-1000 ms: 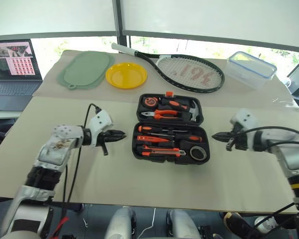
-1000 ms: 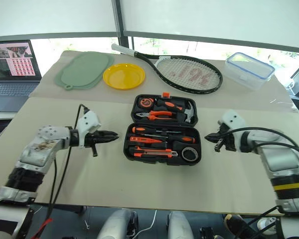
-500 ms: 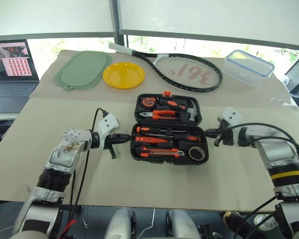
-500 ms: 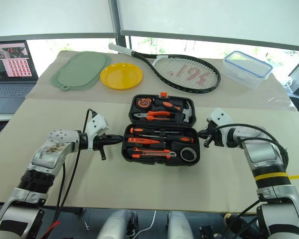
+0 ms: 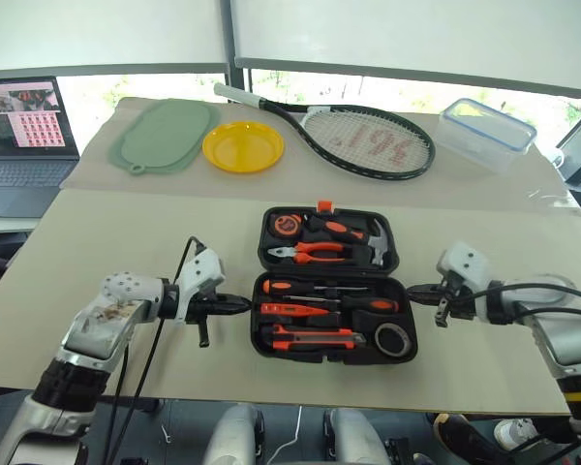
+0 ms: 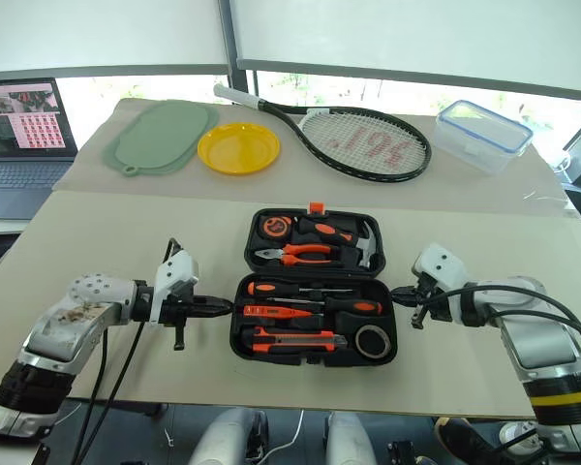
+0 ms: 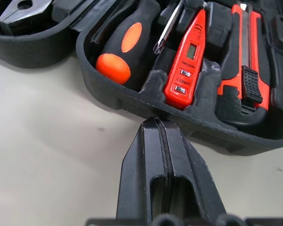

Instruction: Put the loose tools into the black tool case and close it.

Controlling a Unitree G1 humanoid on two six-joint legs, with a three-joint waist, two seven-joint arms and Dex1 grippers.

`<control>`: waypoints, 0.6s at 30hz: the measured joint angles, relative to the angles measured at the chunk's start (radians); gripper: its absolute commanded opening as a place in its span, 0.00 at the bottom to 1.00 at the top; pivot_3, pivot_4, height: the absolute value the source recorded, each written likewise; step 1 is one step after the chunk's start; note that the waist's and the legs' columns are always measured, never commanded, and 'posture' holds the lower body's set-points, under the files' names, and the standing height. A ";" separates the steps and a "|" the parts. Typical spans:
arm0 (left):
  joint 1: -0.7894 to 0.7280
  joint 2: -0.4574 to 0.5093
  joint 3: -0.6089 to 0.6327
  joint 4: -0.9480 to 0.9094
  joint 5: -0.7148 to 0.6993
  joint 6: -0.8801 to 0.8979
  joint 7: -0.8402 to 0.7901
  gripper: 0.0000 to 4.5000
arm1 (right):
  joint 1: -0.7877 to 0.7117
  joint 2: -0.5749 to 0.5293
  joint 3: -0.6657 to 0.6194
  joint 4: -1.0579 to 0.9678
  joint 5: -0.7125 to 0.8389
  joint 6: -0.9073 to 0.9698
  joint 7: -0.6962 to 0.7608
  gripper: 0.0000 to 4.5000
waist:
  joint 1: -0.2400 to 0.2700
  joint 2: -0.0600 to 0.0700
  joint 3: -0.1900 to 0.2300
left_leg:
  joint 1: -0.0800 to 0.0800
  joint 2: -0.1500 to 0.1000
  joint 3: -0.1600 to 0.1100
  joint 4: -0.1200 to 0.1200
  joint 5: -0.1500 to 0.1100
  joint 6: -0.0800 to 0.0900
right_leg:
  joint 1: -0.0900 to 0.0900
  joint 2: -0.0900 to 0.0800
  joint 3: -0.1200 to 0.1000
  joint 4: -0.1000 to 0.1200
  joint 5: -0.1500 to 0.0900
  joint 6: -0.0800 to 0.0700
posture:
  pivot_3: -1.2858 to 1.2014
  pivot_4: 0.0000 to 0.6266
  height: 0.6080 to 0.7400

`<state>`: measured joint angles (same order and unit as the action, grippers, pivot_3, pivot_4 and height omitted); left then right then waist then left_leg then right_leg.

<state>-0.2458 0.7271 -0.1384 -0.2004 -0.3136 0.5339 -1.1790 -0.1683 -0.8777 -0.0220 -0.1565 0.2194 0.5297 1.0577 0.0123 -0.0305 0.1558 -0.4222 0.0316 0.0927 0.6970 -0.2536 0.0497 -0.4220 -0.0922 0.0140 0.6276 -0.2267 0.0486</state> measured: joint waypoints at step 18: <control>0.037 0.025 -0.022 0.023 0.013 -0.061 0.047 0.00 | 0.116 -0.004 -0.026 -0.140 0.041 0.072 -0.031 0.00 | -0.001 0.000 0.000 | 0.003 0.001 0.000 0.000 0.001 -0.001 | 0.001 0.001 0.000 0.002 0.000 -0.002 | 0.52 0.24 0.99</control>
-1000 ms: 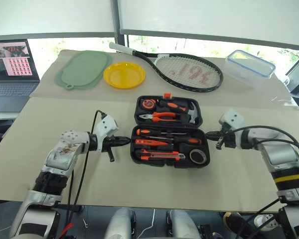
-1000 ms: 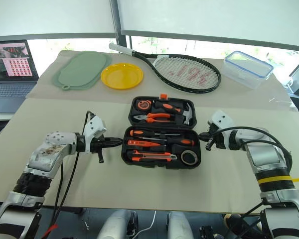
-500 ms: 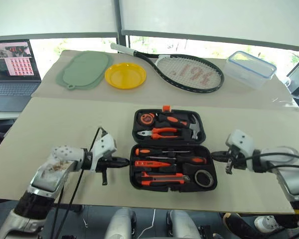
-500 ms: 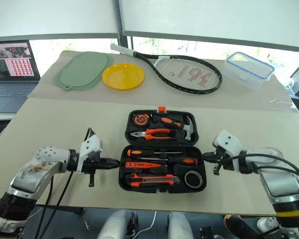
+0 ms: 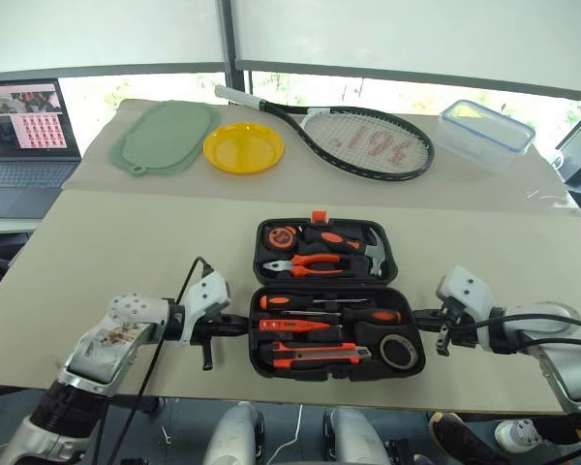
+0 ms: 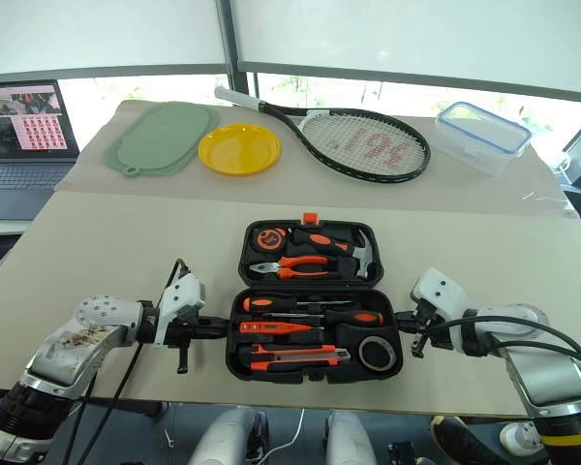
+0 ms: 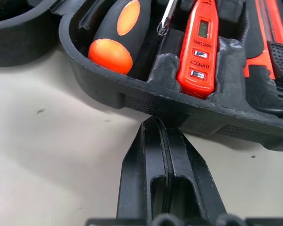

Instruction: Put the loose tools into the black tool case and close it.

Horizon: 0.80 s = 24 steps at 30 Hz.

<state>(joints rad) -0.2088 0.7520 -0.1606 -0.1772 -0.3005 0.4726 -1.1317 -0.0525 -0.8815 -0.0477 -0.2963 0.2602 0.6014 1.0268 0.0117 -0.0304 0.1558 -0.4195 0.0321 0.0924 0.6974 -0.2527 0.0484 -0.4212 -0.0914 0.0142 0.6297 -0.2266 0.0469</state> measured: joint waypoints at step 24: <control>-0.434 -0.185 0.212 0.291 -0.189 0.621 0.323 0.43 | -0.410 0.077 -0.006 0.311 0.079 0.214 -0.119 0.59 | -0.010 -0.001 0.000 | -0.005 -0.002 -0.001 -0.001 0.001 0.000 | -0.002 0.001 0.000 0.000 0.002 0.001 | 0.52 0.24 0.99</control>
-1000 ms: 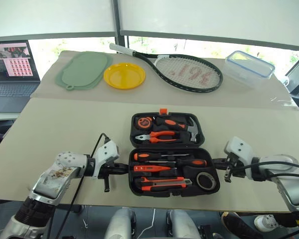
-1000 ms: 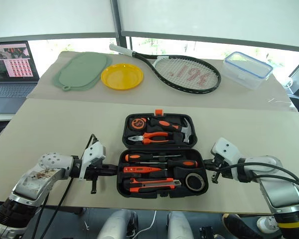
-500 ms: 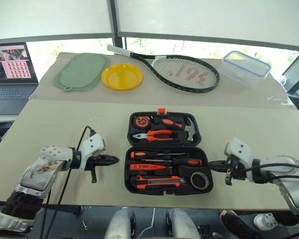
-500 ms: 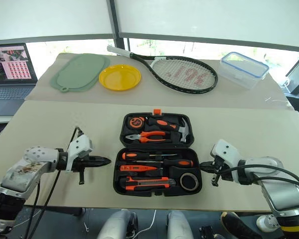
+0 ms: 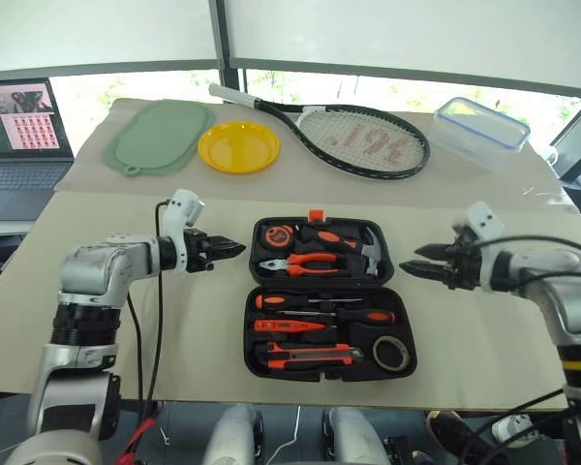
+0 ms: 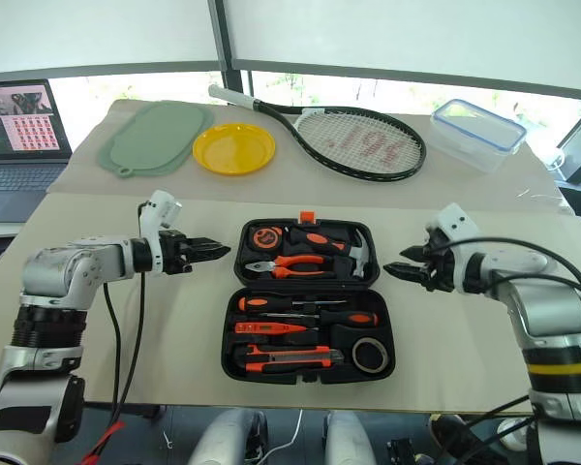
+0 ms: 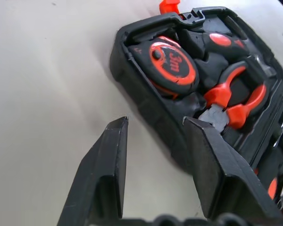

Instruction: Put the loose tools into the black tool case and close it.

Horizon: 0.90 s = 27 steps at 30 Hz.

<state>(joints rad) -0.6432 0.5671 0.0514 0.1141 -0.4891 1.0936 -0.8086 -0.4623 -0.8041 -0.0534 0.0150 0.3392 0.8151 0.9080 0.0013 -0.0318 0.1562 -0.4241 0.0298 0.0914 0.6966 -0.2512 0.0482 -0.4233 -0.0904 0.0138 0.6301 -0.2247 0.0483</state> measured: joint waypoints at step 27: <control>0.039 -0.025 -0.046 -0.078 -0.016 0.016 0.054 0.00 | -0.074 0.088 0.077 0.041 0.007 0.081 -0.067 0.01 | -0.003 0.000 0.000 | 0.003 0.000 0.000 0.000 0.001 -0.001 | 0.002 -0.001 0.000 -0.001 0.000 -0.001 | 0.52 0.24 0.99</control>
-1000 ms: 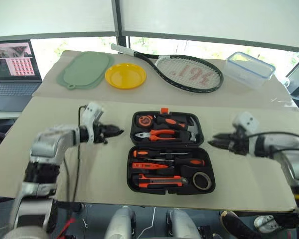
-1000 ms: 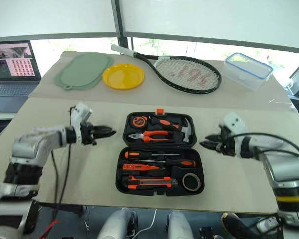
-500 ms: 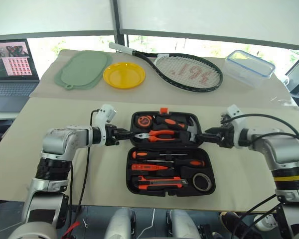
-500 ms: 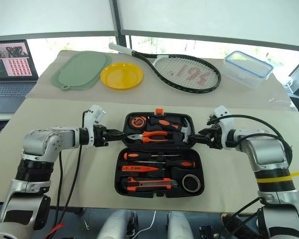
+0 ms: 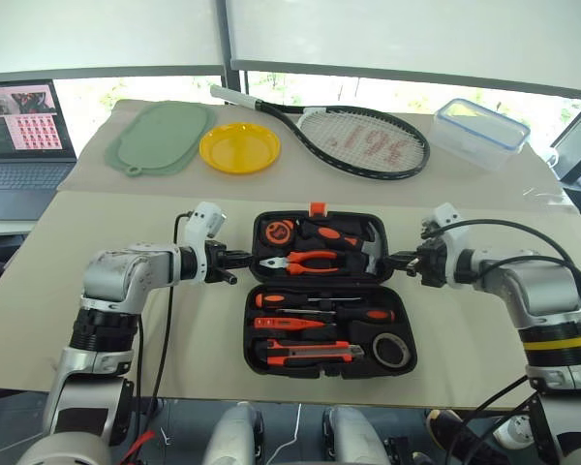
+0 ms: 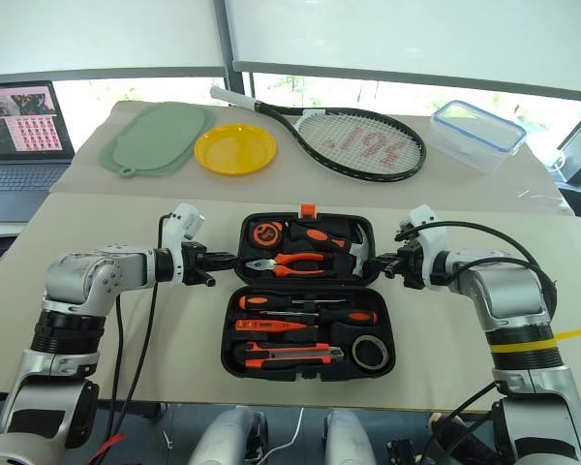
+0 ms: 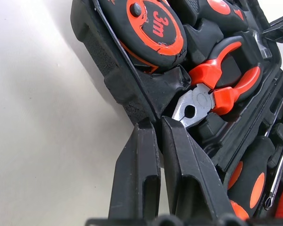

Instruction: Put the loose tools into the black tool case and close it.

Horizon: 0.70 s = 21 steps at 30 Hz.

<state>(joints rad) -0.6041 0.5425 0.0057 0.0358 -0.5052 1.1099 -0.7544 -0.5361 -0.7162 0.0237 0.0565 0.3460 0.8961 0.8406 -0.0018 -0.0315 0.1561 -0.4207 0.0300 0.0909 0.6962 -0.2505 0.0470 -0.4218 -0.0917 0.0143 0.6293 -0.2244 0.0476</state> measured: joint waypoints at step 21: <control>0.289 -0.065 -0.050 -0.196 0.290 -0.753 0.084 0.00 | 0.276 0.066 -0.103 -0.316 -0.128 -0.315 -0.206 0.01 | 0.013 0.001 0.000 | -0.003 0.000 0.001 -0.003 -0.001 0.001 | -0.002 -0.001 -0.001 -0.003 0.000 0.000 | 0.52 0.24 0.99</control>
<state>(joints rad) -0.3148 0.4773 -0.0448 -0.1598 -0.2154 0.3570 -0.6707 -0.2597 -0.6500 -0.0794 -0.2593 0.2182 0.5807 0.6350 0.0115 -0.0309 0.1561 -0.4240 0.0304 0.0919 0.6937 -0.2517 0.0482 -0.4237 -0.0927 0.0135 0.6259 -0.2241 0.0476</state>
